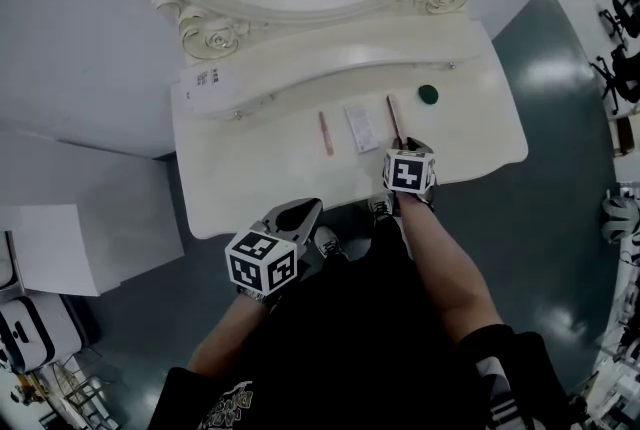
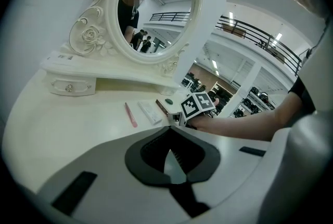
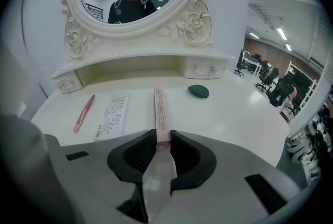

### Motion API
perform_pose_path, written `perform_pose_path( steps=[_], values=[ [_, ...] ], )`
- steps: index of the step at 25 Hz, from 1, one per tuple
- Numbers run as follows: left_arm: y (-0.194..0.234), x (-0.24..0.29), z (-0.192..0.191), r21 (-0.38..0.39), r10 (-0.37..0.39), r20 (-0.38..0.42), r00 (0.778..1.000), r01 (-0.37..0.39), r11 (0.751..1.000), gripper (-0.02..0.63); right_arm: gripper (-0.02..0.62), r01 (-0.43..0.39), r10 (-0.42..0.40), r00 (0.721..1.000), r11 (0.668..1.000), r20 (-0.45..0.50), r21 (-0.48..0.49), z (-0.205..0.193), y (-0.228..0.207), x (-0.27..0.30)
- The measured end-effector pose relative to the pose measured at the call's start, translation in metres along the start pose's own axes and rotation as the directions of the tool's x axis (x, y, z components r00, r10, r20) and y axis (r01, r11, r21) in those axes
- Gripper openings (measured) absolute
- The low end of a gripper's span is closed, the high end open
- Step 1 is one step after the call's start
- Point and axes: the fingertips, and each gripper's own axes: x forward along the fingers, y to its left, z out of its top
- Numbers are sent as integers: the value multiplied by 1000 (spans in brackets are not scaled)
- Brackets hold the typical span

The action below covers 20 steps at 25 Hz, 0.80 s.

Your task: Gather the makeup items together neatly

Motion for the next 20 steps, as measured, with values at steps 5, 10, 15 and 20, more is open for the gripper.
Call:
perform_pose_path(
  steps=[5, 10, 15, 20],
  values=[
    [5, -10, -2, 6, -2, -1, 1000, 2, 1000, 8, 104, 26, -26, 999, 1000, 24, -2, 6, 0, -3],
    [10, -17, -4, 9, 0, -4, 1000, 0, 1000, 8, 152, 2, -2, 1000, 1000, 1, 26, -5, 3, -1],
    [9, -16, -4, 8, -13, -1, 1000, 13, 1000, 8, 193, -73, 71, 991, 997, 115, 15, 14, 8, -27],
    [4, -7, 0, 7, -30, 6, 1000, 30, 1000, 8, 193, -74, 75, 980, 997, 183, -10, 32, -30, -35]
  ],
)
